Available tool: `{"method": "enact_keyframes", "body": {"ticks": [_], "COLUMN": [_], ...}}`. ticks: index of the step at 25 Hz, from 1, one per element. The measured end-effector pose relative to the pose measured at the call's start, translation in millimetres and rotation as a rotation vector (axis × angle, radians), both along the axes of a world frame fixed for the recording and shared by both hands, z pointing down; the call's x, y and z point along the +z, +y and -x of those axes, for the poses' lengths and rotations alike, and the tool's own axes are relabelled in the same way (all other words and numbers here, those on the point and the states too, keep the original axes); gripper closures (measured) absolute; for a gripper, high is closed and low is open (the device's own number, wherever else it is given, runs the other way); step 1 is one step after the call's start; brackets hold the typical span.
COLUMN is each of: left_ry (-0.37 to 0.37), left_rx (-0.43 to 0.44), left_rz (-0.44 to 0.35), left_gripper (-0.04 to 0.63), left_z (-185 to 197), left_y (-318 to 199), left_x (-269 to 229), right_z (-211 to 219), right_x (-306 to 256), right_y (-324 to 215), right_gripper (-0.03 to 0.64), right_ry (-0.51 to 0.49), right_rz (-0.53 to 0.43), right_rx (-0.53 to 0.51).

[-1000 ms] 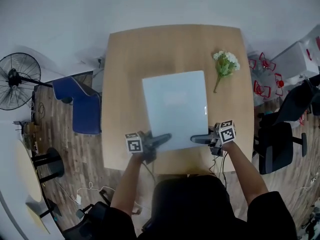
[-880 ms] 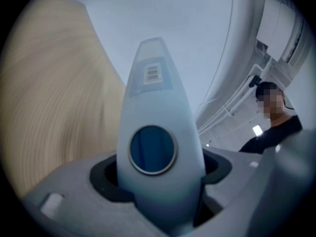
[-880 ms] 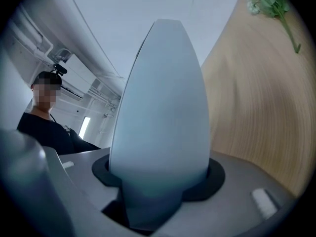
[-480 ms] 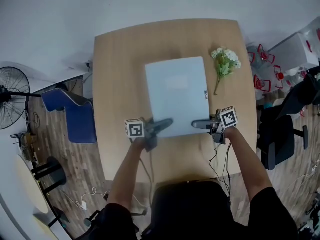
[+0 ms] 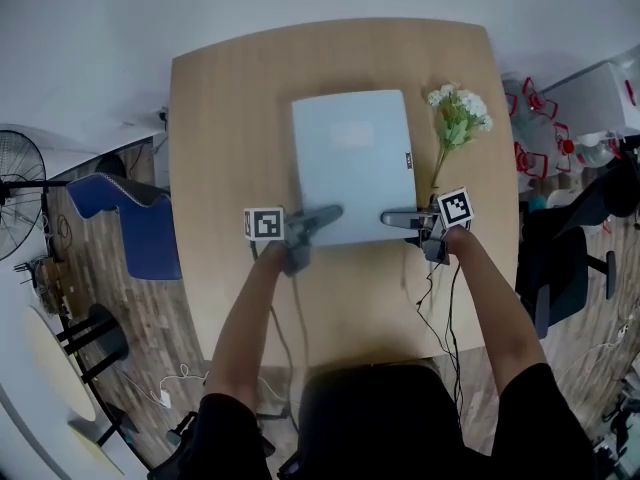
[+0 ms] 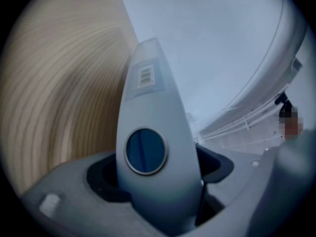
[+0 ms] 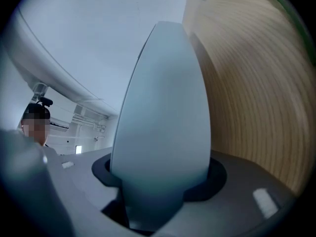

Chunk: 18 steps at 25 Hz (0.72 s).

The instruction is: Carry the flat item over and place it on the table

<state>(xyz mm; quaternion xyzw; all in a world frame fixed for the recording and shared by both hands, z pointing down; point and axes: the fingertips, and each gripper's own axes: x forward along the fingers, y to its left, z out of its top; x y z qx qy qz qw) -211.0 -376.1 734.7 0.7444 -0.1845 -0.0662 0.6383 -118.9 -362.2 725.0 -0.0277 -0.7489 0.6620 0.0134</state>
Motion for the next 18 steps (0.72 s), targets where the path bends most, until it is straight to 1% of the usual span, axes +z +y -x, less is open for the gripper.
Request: {"method": "enact_keyframes", "body": {"ticks": [6, 8, 10, 11, 14, 15, 16, 18], "left_ry": [-0.056, -0.058, -0.067, -0.073, -0.079, -0.087, -0.099, -0.124], "left_rx": [-0.023, -0.023, -0.02, -0.029, -0.102, -0.119, -0.127, -0.131], "left_rz": [0.088, 0.101, 0.105, 0.112, 0.164, 0.17, 0.168, 0.154], "left_gripper": [0.19, 0.19, 0.19, 0.19, 0.193, 0.193, 0.193, 0.195], "left_z": [10.4, 9.4, 7.8, 8.2, 13.6, 15.0, 15.8, 17.5], "left_y": [-16.5, -17.8, -18.4, -19.7, -25.9, -27.0, -27.6, -30.6], "left_x": [24.2, 26.0, 26.1, 26.5, 29.9, 30.7, 31.2, 32.0], "right_z": [7.7, 6.5, 4.0, 2.9, 1.5, 0.7, -1.0, -5.6], "right_x": [17.1, 18.3, 21.3, 23.9, 26.6, 26.3, 27.6, 35.4], "right_y": [-22.6, -22.9, -22.8, -23.5, -25.5, -25.4, -25.6, -28.6], "right_gripper": [0.318, 0.315, 0.31, 0.304, 0.284, 0.285, 0.279, 0.259], "right_ry": [0.035, 0.035, 0.041, 0.049, 0.063, 0.069, 0.09, 0.171], "right_rz": [0.043, 0.063, 0.061, 0.053, 0.041, 0.037, 0.029, 0.015], "right_rx": [0.017, 0.028, 0.042, 0.049, 0.081, 0.092, 0.102, 0.12]}}
